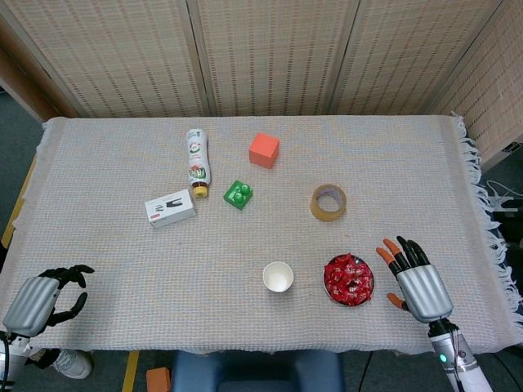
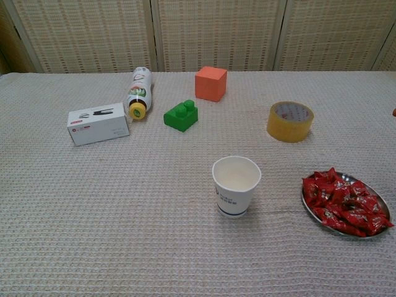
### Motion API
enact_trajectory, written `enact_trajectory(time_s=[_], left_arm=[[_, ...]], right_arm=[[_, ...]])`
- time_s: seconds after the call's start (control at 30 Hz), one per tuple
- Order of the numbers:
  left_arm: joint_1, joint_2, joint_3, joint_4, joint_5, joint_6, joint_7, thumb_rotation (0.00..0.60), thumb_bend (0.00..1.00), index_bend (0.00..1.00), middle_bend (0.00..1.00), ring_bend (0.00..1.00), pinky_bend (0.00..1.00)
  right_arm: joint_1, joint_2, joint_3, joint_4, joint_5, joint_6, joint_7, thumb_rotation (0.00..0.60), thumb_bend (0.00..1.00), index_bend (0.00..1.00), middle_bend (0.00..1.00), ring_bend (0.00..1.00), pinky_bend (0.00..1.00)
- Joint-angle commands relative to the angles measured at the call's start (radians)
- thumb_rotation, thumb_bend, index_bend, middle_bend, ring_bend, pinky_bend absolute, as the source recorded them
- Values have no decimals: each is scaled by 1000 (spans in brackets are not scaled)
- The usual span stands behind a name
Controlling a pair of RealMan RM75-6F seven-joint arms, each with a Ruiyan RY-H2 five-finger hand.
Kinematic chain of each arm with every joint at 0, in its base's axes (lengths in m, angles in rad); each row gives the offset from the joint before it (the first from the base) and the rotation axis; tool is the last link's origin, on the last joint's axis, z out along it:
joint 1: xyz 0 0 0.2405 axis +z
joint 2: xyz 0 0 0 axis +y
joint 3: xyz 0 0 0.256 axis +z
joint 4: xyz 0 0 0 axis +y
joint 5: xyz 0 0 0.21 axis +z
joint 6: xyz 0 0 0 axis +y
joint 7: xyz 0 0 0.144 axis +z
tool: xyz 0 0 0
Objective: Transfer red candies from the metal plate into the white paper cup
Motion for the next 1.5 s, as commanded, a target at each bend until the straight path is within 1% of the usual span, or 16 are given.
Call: enact_trajectory(time_s=[0.03,0.1,0.17,0.2,0.3,0.4,0.43,0.47,0.5,0.53,0.67,0.73,0.83,0.97,1.2,1.5], left_arm=[[1,1,2,-2,3,1,3,600,433,299,476,398,414],[1,1,3,-3,6,3,3,600,432,299,476,398,415],[1,1,3,-3,8,4,4,600,432,299,476,398,415],[0,1,4,-3,7,2,3,600,432,299,476,398,415],[0,2,6,-4,7,-1,3,600,432,299,476,398,414],[1,4,6,-5,6,0,4,600,433,299,476,398,415],[1,4,6,-6,6,0,4,600,433,299,476,398,415],[2,5,7,-7,6,1,4,600,433,299,476,398,415],[2,6,7,-8,6,2,5,600,433,299,476,398,415],[3,6,8,-8,7,2,5,600,433,299,476,398,415],[4,9,9,-11,5,1,7,600,433,300,476,398,415],[5,10,9,-13,2,1,8,600,433,299,477,398,415],[7,12,8,-15,1,5,9,600,433,299,477,398,415],[9,12,9,-17,5,8,8,600,433,299,477,398,414],[8,12,9,-14,5,6,5,600,432,299,477,398,415],[11,14,8,-13,5,12,-1,600,433,299,477,398,415]], right_arm=[[2,4,-1,-10,3,-10,-17,600,19,177,100,0,121],[3,6,1,-13,5,-12,-35,600,19,183,105,1,137],[4,6,6,-12,7,-12,-61,600,19,193,135,21,178],[6,4,10,-10,7,-12,-78,600,20,203,171,50,219],[14,-3,18,-10,-1,-11,-97,600,20,271,424,285,529],[31,1,18,-17,-7,-35,-102,600,20,320,585,446,807],[37,3,18,-19,-8,-46,-105,600,20,329,614,476,854],[46,5,18,-20,-7,-62,-109,600,20,346,664,530,926],[53,6,18,-22,-4,-75,-113,600,20,360,702,571,969],[59,7,18,-26,1,-90,-118,600,20,371,731,602,990],[88,26,22,-77,58,-172,-158,600,20,402,839,723,1000],[100,32,27,-95,84,-198,-200,600,20,408,866,753,1000],[119,27,37,-117,125,-234,-249,600,20,409,877,764,1000],[149,14,47,-130,176,-289,-246,600,20,421,877,765,1000],[198,-51,60,-61,190,-338,-201,600,46,432,877,765,1000],[240,-122,63,34,162,-351,-122,600,94,445,878,765,1000]])
